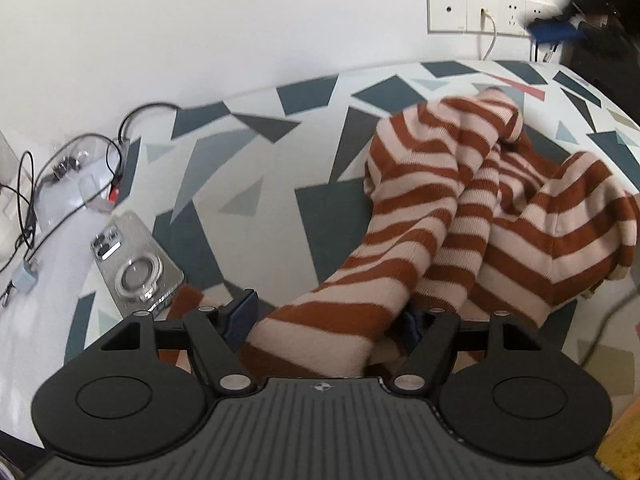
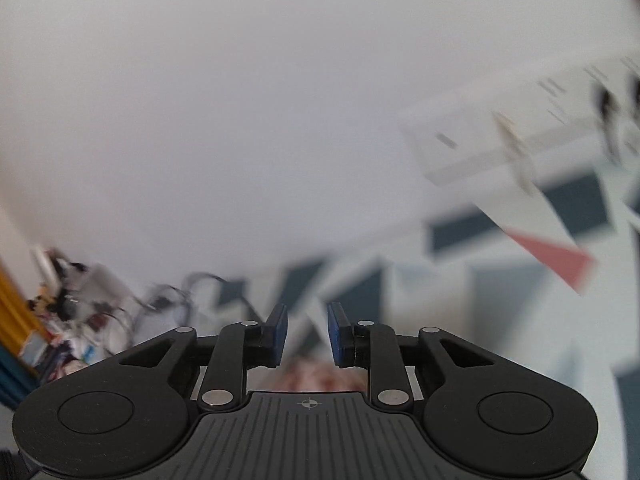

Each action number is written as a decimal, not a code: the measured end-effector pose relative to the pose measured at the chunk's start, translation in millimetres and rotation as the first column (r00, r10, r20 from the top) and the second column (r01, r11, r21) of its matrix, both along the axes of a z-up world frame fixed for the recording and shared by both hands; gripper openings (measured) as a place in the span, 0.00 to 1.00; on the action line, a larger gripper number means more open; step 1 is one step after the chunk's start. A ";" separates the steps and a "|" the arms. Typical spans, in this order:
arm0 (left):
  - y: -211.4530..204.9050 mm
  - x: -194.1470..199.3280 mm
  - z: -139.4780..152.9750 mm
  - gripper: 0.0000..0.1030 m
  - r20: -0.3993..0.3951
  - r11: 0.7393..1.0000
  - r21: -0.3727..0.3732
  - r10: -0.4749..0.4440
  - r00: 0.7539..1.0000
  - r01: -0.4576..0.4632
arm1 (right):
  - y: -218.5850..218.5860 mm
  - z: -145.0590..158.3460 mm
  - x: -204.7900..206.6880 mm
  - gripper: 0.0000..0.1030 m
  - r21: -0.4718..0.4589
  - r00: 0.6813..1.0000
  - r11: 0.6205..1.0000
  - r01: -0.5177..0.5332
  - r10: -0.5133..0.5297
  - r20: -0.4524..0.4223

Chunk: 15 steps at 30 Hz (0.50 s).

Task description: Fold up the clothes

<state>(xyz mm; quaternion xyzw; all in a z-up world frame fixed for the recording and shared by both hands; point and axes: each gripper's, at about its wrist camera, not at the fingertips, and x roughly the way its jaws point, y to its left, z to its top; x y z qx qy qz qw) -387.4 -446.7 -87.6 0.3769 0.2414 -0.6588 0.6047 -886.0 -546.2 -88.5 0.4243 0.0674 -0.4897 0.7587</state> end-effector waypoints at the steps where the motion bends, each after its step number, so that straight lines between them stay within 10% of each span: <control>1: 0.2 1.1 -1.4 0.69 0.000 1.000 0.010 -0.005 1.000 0.005 | 7.9 -11.0 -8.4 0.27 0.041 1.000 0.999 0.017 -0.016 -0.002; 10: 1.9 2.6 -10.1 0.74 0.046 0.993 0.061 -0.105 0.993 0.102 | 69.6 -99.2 -17.1 0.47 0.324 0.988 0.942 0.091 -0.125 0.087; 12: -1.4 5.2 -11.9 0.45 0.038 0.991 0.068 -0.118 0.992 0.115 | 71.9 -108.6 -8.5 0.46 0.362 0.982 0.929 0.077 -0.134 0.135; 15: -9.4 9.2 -9.4 0.27 0.018 0.993 0.067 -0.095 0.995 0.094 | 67.6 -114.7 0.3 0.22 0.381 0.976 0.924 0.033 -0.112 0.187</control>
